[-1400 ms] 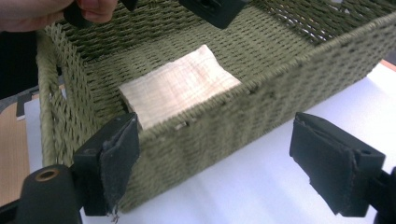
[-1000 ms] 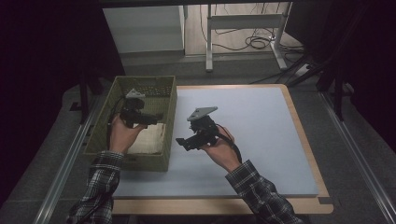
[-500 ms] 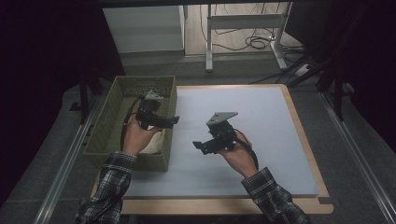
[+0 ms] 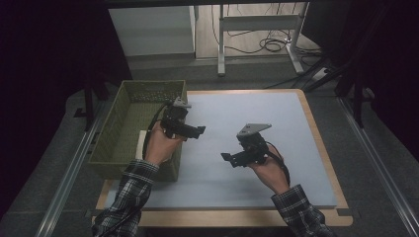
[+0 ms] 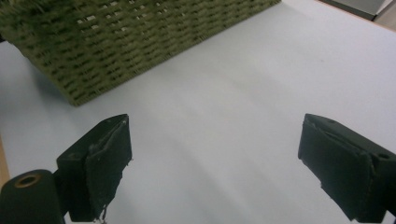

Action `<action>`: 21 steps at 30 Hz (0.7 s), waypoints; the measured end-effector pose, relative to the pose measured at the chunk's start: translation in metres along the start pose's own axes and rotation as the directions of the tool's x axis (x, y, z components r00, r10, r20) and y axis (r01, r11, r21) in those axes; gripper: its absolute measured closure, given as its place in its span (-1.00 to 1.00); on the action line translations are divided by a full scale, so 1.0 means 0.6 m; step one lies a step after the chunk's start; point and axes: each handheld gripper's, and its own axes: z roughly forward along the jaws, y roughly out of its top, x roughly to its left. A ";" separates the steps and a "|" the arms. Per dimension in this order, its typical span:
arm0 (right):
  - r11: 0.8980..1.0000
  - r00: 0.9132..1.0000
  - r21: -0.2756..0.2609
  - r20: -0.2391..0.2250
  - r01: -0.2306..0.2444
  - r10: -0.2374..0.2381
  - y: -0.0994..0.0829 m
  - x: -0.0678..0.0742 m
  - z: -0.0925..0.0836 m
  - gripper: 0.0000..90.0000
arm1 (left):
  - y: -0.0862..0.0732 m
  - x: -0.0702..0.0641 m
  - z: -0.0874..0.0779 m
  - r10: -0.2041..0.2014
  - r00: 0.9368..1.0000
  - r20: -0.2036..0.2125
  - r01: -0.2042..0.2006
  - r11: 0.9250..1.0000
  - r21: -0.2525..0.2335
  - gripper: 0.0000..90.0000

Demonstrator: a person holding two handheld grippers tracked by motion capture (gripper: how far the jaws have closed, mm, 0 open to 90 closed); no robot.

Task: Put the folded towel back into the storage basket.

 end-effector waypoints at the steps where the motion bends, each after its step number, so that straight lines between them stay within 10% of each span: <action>1: 1.000 1.000 0.001 0.005 -0.004 0.004 -0.004 -0.002 -0.003 -0.78 | 0.002 -0.004 0.002 0.002 1.000 0.004 -0.002 1.000 0.001 -0.91; 21: 0.999 0.995 0.007 0.079 -0.054 0.053 -0.086 -0.050 -0.074 -0.79 | -0.006 -0.100 0.049 0.051 0.997 0.054 -0.050 0.998 -0.026 -0.93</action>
